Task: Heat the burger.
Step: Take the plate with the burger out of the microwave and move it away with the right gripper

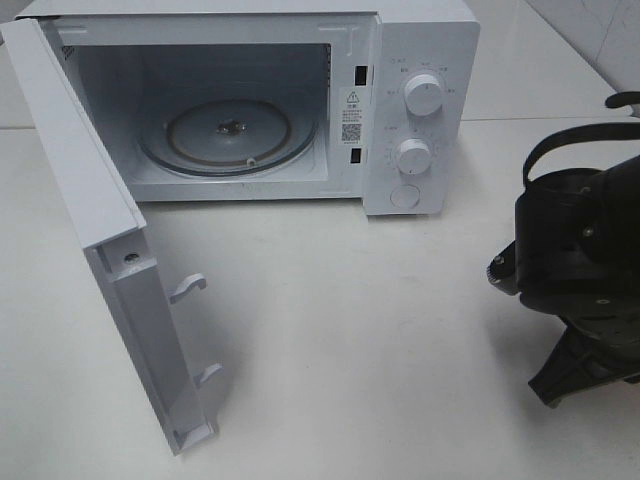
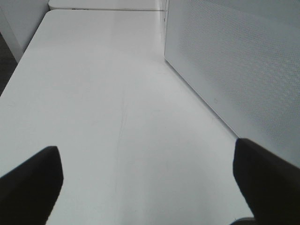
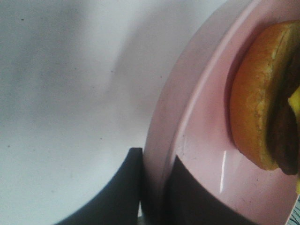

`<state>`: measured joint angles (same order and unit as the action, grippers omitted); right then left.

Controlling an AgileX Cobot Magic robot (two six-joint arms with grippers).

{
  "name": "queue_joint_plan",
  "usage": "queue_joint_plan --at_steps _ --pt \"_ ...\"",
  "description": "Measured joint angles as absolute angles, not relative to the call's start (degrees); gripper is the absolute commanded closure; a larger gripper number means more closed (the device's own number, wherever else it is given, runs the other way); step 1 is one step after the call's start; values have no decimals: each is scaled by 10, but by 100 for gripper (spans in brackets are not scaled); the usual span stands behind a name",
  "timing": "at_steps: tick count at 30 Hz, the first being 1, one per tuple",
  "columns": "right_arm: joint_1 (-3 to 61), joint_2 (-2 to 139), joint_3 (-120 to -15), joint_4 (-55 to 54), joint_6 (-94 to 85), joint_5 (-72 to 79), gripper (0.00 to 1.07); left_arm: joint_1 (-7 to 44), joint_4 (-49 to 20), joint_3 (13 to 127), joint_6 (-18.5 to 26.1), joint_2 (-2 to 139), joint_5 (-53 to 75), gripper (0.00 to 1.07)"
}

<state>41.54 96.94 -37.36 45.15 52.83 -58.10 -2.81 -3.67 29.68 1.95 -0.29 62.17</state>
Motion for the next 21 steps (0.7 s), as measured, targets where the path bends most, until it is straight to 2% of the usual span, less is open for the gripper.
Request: queue_joint_plan --at_steps 17,20,21 --pt "371 1085 -375 473 625 -492 99 -28 -37 297 19 -3 622 13" --pt "369 1092 -375 482 630 -492 93 -28 -37 297 19 -3 622 13" --pt "368 1093 -375 486 632 -493 86 -28 -37 297 19 -3 622 13"
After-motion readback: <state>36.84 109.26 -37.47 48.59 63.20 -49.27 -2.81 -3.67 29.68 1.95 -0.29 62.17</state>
